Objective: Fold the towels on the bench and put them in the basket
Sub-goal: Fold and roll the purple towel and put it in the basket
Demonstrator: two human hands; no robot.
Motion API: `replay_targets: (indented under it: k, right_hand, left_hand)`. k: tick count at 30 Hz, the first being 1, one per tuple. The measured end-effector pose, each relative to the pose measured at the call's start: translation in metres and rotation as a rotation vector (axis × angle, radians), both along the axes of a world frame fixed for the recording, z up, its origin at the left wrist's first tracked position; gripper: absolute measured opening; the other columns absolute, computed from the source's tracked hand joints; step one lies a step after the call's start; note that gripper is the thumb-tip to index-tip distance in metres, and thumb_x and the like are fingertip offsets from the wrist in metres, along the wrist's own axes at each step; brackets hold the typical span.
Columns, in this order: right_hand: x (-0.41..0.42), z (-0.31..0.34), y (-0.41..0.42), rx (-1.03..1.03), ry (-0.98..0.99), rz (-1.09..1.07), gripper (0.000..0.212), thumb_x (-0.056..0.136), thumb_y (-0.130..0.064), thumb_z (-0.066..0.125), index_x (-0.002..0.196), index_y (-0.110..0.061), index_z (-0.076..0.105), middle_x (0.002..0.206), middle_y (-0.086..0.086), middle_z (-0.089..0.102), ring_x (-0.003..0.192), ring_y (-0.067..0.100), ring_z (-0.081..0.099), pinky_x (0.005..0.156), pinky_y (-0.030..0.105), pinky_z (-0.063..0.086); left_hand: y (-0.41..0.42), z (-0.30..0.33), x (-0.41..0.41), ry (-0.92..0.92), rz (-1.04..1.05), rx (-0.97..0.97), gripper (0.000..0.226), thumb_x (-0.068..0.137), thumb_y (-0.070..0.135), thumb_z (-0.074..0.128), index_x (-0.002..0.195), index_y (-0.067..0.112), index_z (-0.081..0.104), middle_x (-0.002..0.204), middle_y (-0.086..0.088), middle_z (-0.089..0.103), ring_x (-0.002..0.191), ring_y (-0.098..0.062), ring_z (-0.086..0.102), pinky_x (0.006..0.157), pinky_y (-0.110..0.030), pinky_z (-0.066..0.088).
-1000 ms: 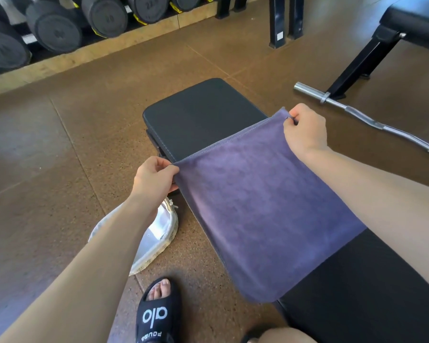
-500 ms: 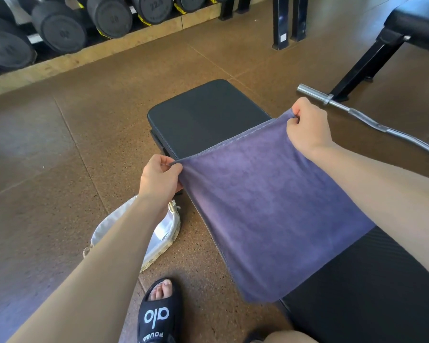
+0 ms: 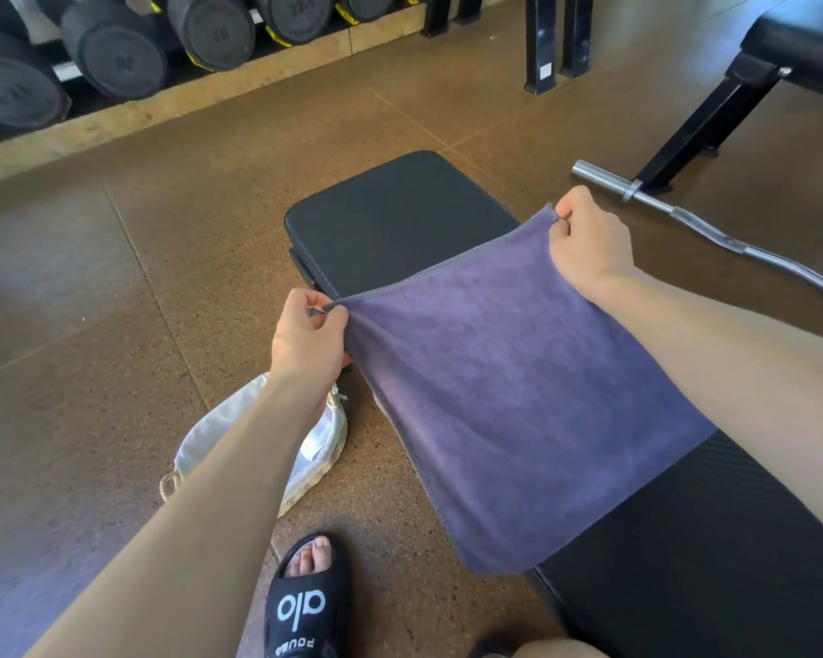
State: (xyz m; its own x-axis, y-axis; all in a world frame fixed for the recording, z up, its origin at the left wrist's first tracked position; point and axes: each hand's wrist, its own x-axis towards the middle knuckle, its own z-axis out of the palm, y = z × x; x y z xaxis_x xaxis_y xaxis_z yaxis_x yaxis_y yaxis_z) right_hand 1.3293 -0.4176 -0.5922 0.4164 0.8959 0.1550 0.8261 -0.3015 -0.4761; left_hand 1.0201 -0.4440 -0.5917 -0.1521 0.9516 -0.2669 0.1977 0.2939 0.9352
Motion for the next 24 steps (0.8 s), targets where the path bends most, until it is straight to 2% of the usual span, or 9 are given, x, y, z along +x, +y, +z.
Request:
replay_targets:
  k: [2, 4, 5, 7, 9, 12, 15, 21, 24]
  right_hand:
    - [-0.001, 0.001, 0.003, -0.013, 0.019, -0.01, 0.015, 0.102, -0.016, 0.042, 0.112, -0.01, 0.052, 0.092, 0.006, 0.058, 0.086, 0.026, 0.053, 0.071, 0.033, 0.037]
    - [-0.001, 0.001, 0.007, -0.032, 0.065, -0.034, 0.017, 0.1, -0.024, 0.044, 0.1, -0.013, 0.057, 0.088, 0.003, 0.059, 0.086, 0.025, 0.052, 0.072, 0.034, 0.039]
    - [0.001, -0.001, 0.009, -0.042, 0.069, -0.039, 0.018, 0.098, -0.026, 0.045, 0.088, -0.015, 0.056, 0.081, 0.001, 0.057, 0.082, 0.025, 0.051, 0.068, 0.034, 0.039]
    - [0.003, -0.002, 0.01, -0.054, 0.039, -0.027, 0.027, 0.097, -0.021, 0.044, 0.07, -0.016, 0.042, 0.066, 0.0, 0.045, 0.071, 0.025, 0.045, 0.056, 0.034, 0.032]
    - [0.004, -0.002, 0.01, -0.049, 0.008, -0.013, 0.028, 0.101, -0.019, 0.041, 0.074, -0.013, 0.041, 0.065, 0.0, 0.043, 0.069, 0.026, 0.045, 0.055, 0.035, 0.031]
    - [0.003, -0.002, 0.009, -0.02, -0.029, 0.018, 0.024, 0.106, -0.023, 0.037, 0.09, -0.008, 0.046, 0.069, 0.002, 0.048, 0.072, 0.029, 0.051, 0.065, 0.04, 0.039]
    - [0.003, -0.006, 0.012, -0.004, -0.059, 0.044, 0.023, 0.107, -0.024, 0.036, 0.092, -0.008, 0.046, 0.069, 0.002, 0.049, 0.072, 0.03, 0.052, 0.065, 0.041, 0.041]
    - [0.004, -0.01, 0.017, -0.034, -0.128, 0.04, 0.023, 0.107, -0.023, 0.04, 0.087, -0.012, 0.041, 0.066, -0.002, 0.043, 0.061, 0.02, 0.044, 0.05, 0.03, 0.025]
    - [0.0, -0.016, 0.019, -0.039, -0.197, 0.023, 0.021, 0.106, -0.023, 0.04, 0.09, -0.011, 0.045, 0.07, 0.002, 0.05, 0.068, 0.027, 0.05, 0.052, 0.03, 0.026]
  left_hand:
    - [0.0, 0.0, 0.0, 0.008, -0.004, -0.003, 0.007, 0.097, 0.014, 0.052, 0.095, 0.021, 0.052, 0.083, 0.001, 0.061, 0.078, -0.017, 0.056, 0.086, -0.052, 0.059]
    - [0.001, 0.0, 0.0, 0.022, -0.002, -0.002, 0.004, 0.097, 0.016, 0.053, 0.096, 0.019, 0.052, 0.083, 0.001, 0.06, 0.076, -0.017, 0.055, 0.087, -0.052, 0.059]
    - [0.001, 0.0, 0.0, 0.029, 0.002, -0.003, 0.003, 0.097, 0.017, 0.053, 0.095, 0.019, 0.052, 0.083, 0.001, 0.059, 0.075, -0.017, 0.055, 0.086, -0.052, 0.059]
    - [0.002, 0.0, 0.0, 0.042, 0.009, -0.004, 0.006, 0.097, 0.02, 0.053, 0.092, 0.019, 0.05, 0.083, 0.0, 0.057, 0.075, -0.017, 0.053, 0.085, -0.053, 0.059]
    - [0.003, -0.001, 0.0, 0.062, 0.003, -0.004, 0.006, 0.097, 0.021, 0.051, 0.092, 0.018, 0.05, 0.084, -0.001, 0.055, 0.073, -0.018, 0.052, 0.083, -0.054, 0.059]
    - [0.002, -0.003, -0.002, 0.087, -0.011, 0.021, 0.007, 0.099, 0.021, 0.05, 0.094, 0.017, 0.049, 0.082, 0.0, 0.054, 0.069, -0.018, 0.049, 0.08, -0.053, 0.058]
    - [0.002, -0.005, -0.002, 0.082, -0.002, 0.028, 0.007, 0.099, 0.021, 0.05, 0.094, 0.017, 0.049, 0.079, 0.0, 0.054, 0.066, -0.017, 0.049, 0.078, -0.053, 0.058]
    - [0.005, -0.006, 0.0, 0.074, 0.032, 0.012, 0.009, 0.099, 0.021, 0.051, 0.101, 0.012, 0.052, 0.083, 0.0, 0.057, 0.067, -0.017, 0.051, 0.077, -0.052, 0.06]
    - [0.006, -0.009, 0.002, 0.075, 0.059, -0.012, 0.009, 0.098, 0.021, 0.052, 0.103, 0.013, 0.053, 0.09, -0.004, 0.059, 0.068, -0.018, 0.053, 0.076, -0.052, 0.061]
